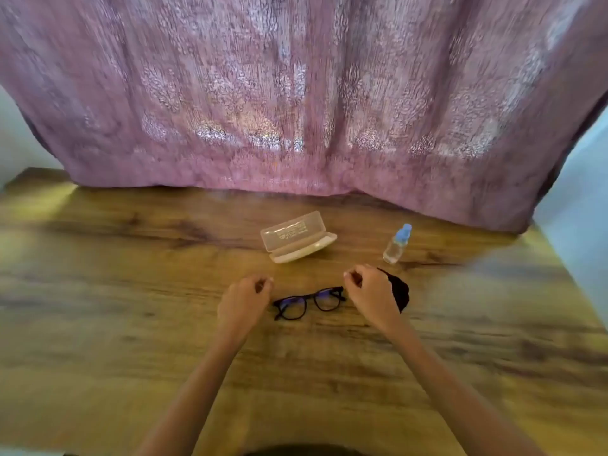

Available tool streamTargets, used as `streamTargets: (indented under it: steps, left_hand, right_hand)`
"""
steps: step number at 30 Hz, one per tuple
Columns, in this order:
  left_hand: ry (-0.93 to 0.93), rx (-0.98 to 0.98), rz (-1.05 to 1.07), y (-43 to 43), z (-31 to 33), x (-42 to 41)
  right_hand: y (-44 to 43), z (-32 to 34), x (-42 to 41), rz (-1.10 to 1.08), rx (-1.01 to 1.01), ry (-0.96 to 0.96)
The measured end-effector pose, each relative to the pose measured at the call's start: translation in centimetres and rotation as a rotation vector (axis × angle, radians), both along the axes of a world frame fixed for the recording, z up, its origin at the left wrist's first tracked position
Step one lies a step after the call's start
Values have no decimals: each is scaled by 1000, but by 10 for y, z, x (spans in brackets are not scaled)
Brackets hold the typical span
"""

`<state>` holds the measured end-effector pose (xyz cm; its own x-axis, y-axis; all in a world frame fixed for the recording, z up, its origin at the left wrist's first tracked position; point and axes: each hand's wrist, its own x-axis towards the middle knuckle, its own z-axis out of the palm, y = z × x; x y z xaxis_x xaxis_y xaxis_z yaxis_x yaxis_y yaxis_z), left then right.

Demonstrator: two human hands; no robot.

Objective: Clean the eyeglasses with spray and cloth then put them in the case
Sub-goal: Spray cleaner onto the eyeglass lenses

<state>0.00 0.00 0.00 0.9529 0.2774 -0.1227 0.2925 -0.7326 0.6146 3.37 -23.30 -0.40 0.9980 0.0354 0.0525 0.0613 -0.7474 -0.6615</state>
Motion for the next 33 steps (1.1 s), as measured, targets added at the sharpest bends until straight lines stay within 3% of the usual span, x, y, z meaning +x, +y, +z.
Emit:
streamTargets:
  steps: [3, 7, 19, 25, 33]
  left_hand:
    - [143, 86, 20, 2, 0, 1]
    - [236, -5, -37, -4, -1, 6]
    - [273, -203, -199, -1, 10, 7]
    - [123, -134, -253, -3, 25, 4]
    - [-123, -262, 21, -17, 34, 7]
  right_hand:
    - [1, -3, 0, -66, -23, 89]
    - [4, -4, -1, -94, 33, 186]
    - [-3, 5, -5, -164, 585, 360]
    - [-15, 19, -5, -64, 636, 368]
    - [-20, 31, -4, -24, 636, 383]
